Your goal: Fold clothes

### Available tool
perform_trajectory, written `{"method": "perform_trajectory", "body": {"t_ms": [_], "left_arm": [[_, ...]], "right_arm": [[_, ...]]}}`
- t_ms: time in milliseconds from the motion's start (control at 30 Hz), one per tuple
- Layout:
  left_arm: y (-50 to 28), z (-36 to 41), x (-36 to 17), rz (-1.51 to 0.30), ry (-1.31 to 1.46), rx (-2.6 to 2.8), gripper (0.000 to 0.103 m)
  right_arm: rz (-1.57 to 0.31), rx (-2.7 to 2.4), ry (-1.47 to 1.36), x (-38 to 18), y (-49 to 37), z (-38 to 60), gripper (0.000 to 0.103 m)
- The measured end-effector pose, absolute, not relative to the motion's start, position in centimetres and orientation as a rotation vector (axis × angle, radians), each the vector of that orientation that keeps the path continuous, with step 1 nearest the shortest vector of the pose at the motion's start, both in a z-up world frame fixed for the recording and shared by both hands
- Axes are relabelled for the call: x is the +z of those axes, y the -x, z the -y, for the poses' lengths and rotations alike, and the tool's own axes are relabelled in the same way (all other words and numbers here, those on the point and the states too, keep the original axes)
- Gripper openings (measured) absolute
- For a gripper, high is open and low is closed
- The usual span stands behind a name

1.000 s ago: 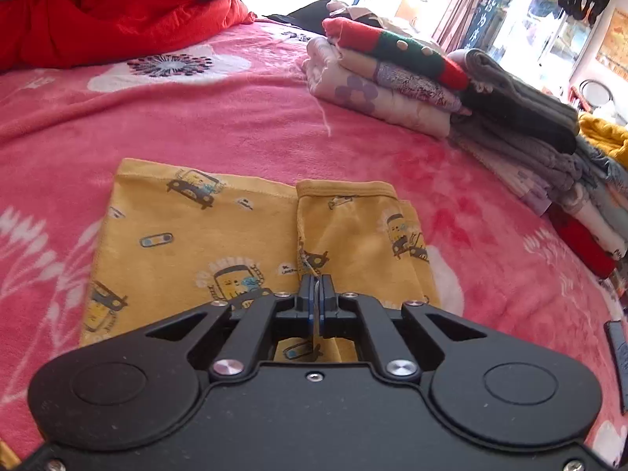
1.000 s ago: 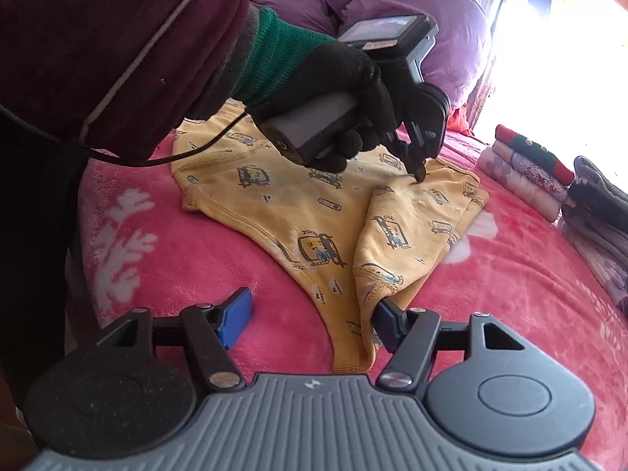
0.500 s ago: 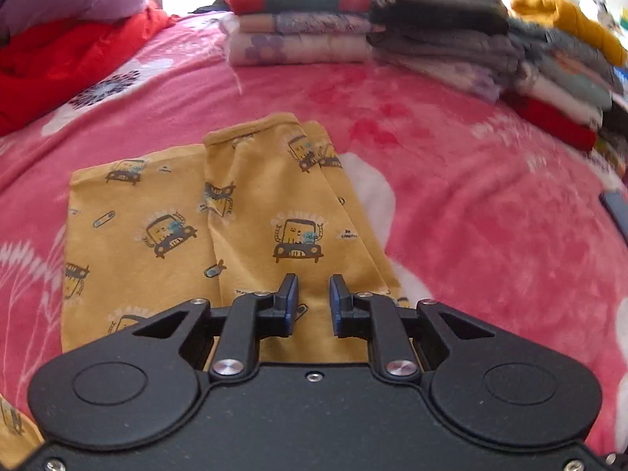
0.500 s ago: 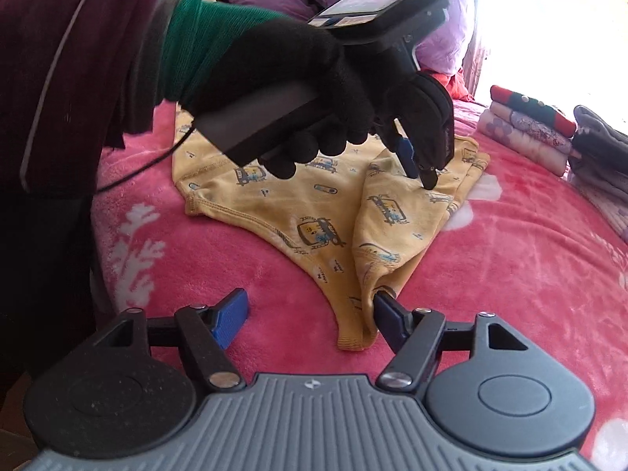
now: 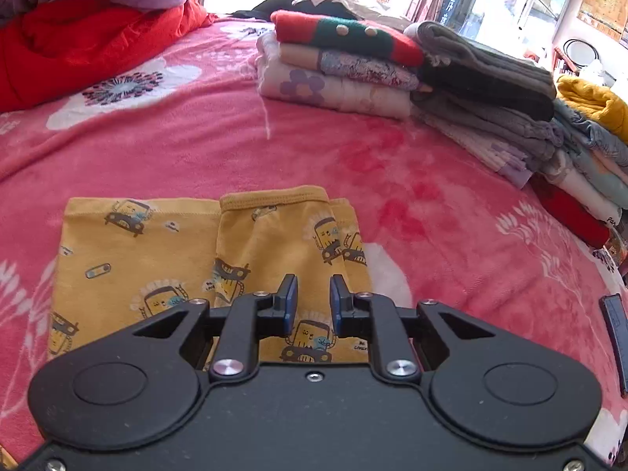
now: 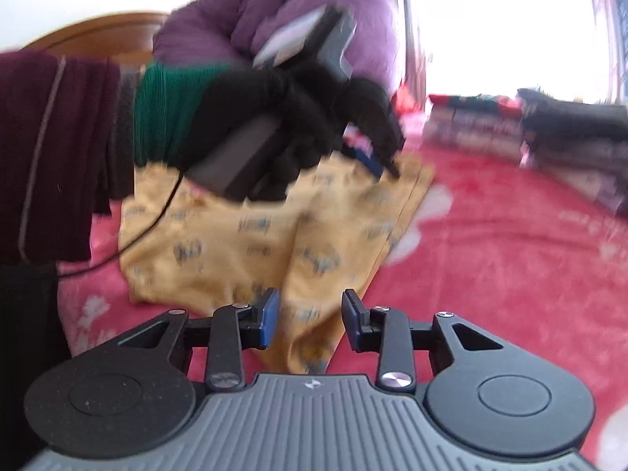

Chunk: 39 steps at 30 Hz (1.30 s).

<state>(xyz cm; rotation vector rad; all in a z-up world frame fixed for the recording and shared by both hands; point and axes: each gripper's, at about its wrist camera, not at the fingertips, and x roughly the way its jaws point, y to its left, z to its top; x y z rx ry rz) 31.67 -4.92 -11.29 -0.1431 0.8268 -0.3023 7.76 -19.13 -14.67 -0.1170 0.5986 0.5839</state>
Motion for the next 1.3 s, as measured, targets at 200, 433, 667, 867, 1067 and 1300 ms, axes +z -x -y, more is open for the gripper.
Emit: {"method": "perform_trajectory", "body": {"t_ms": [200, 433, 667, 867, 1067, 1300], "left_arm": [[-31.8, 4.6, -11.5, -0.825, 0.144, -0.304, 0.014], [-31.9, 4.2, -11.7, -0.834, 0.135, -0.295, 0.014], [-32.2, 4.2, -11.8, -0.837, 0.141, -0.29, 0.014], [-32.8, 4.4, -11.1, -0.808, 0.144, -0.297, 0.014], [-34.8, 6.1, -11.6, -0.816, 0.15, -0.315, 0.014], [-35.5, 8.0, -11.3, -0.796, 0.049, -0.275, 0.014]], "right_arm": [[-0.582, 0.571, 0.191, -13.7, -6.3, 18.7, 0.035], [-0.455, 0.582, 0.211, -12.8, -5.8, 18.2, 0.035], [-0.595, 0.634, 0.189, -15.1, -7.1, 17.5, 0.038], [-0.54, 0.648, 0.209, -15.0, -6.3, 17.2, 0.044], [-0.598, 0.657, 0.199, -15.4, -6.4, 17.2, 0.048], [-0.6, 0.656, 0.203, -15.6, -6.3, 17.0, 0.049]]}}
